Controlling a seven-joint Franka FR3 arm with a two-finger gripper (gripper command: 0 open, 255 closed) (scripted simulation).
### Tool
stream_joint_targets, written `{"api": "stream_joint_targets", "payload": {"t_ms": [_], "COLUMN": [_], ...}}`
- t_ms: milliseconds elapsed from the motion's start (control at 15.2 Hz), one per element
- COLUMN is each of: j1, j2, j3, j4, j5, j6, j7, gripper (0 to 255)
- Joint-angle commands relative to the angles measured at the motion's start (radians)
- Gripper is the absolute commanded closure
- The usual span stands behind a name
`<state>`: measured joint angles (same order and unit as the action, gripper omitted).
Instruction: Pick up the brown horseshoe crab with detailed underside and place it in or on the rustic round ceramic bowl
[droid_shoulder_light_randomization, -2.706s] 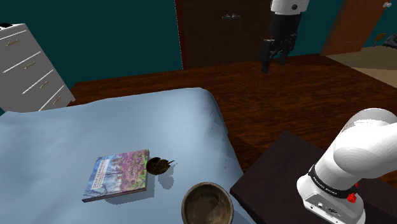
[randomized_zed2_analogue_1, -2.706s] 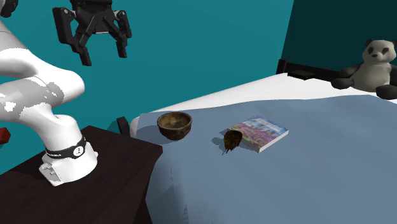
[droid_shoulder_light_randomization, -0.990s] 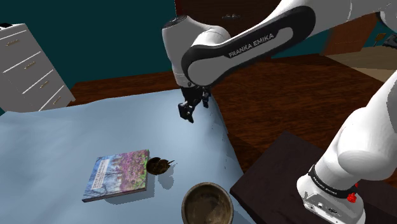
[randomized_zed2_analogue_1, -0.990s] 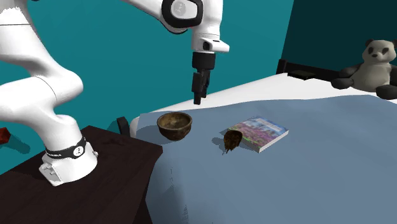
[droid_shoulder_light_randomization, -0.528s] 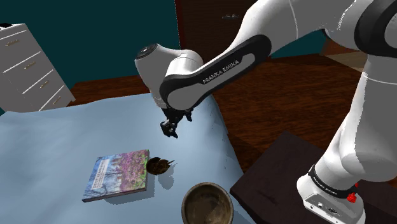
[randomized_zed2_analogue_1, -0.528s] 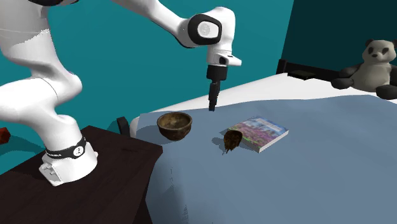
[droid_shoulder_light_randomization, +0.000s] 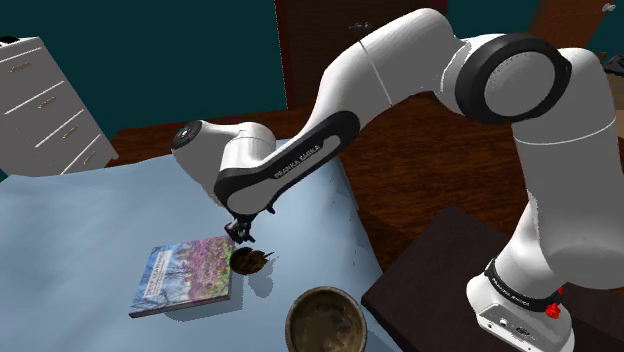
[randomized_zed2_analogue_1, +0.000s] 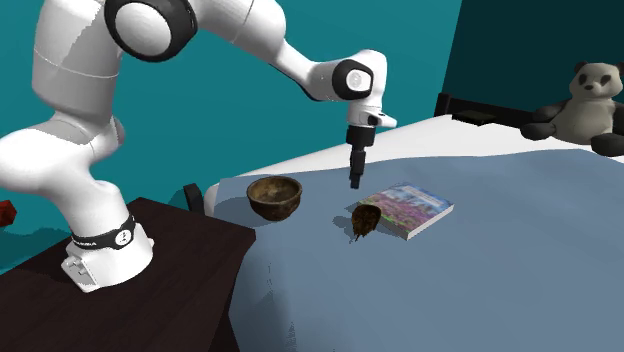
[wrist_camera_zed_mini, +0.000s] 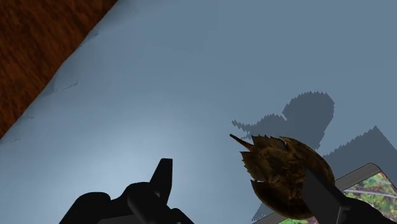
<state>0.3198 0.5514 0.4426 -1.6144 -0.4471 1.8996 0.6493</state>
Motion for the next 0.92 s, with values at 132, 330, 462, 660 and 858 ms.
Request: {"api": "stream_joint_targets", "payload": {"t_ms": [132,330,462,660,858], "j1": [0.093,0.164,0.215,0.287,0.275], "j2": [0.181,0.319,0.421,0.57,0.57], "j3": [-0.026,-0.048,-0.064,-0.086,-0.089], "j4": [0.202,0.371,0.509,0.73,0.691], "j5": [-0.063,-0.096,-0.113,-0.128,-0.132], "j6": [-0.054,-0.101,-0.141,-0.209,-0.172], "j7": [0.008,-0.006,-0.025,-0.065,-0.056], "gripper": [0,0,0,0,0]}}
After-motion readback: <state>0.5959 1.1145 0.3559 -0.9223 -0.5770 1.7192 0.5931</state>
